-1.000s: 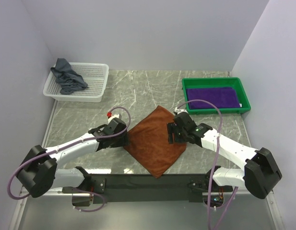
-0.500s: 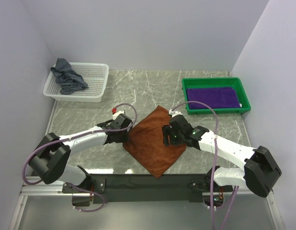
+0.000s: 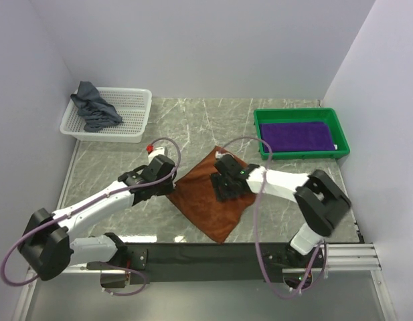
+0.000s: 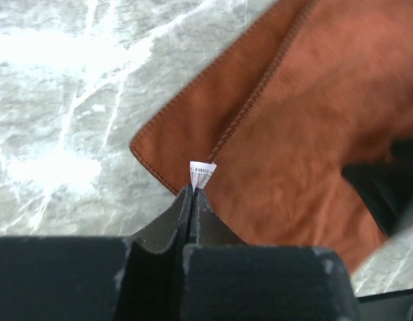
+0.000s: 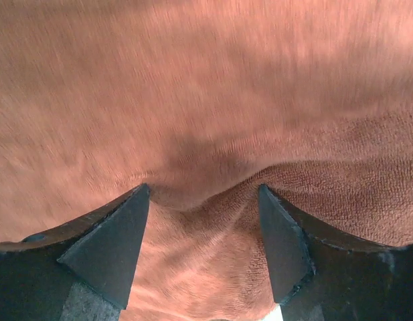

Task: Fold and stack the towels
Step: Flatten out the crumpled towel

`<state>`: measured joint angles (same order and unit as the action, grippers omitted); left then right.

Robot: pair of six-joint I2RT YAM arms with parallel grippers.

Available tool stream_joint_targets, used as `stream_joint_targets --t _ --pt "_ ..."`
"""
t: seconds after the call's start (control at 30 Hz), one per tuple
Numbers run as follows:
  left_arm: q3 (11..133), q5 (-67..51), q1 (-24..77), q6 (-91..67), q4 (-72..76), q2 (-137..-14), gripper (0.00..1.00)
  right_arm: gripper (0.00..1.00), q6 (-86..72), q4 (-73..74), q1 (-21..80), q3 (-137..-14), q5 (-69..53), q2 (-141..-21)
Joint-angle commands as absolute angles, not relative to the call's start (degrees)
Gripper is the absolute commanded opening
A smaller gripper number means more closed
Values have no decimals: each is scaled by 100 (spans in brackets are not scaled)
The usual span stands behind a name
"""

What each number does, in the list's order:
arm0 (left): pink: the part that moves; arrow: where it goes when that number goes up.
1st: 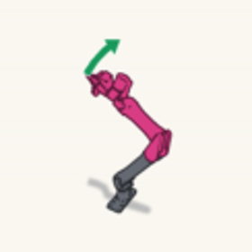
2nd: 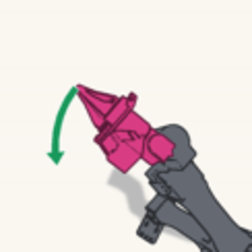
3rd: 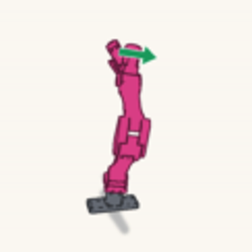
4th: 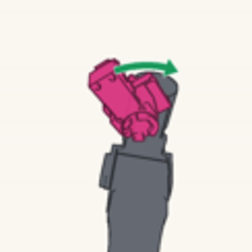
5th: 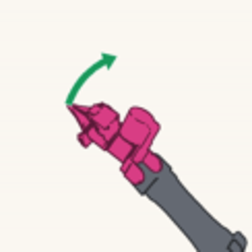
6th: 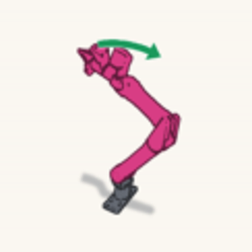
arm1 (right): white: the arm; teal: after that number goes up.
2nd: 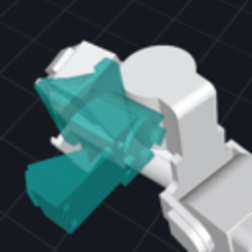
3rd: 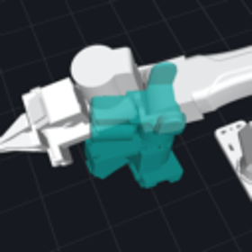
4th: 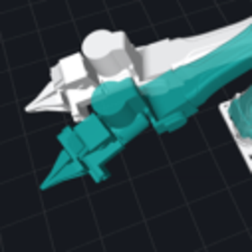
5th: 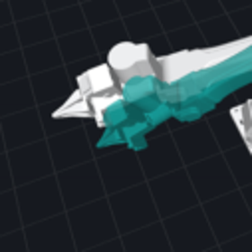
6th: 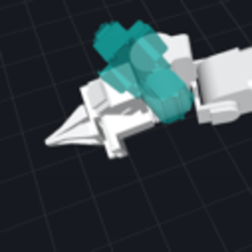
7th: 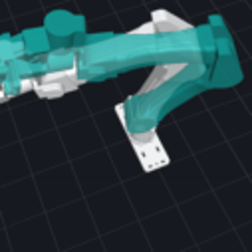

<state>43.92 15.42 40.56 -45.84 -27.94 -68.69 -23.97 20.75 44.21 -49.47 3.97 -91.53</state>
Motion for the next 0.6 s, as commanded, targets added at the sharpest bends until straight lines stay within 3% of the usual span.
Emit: stream_joint_targets --t 0.0,0.17,0.27,0.4,0.57 --pt "4386 1705 4008 -4693 -3137 -6557 1 73 -1821 1986 4246 -5702 729 -10026" --pt "4017 1521 3981 -4957 -2998 -5933 1 73 -1020 2328 3929 -7565 765 -11134" --pt "4095 1380 3946 -5080 -2918 -5713 1 73 -967 2452 3929 -8077 853 -10857" --pt "4621 1231 3938 -4984 -2769 -5870 1 73 -1133 2093 4008 -7236 677 -9732" --pt "5597 1195 3876 -4764 -2900 -6319 1 71 -1450 1566 4244 -5320 545 -8169"
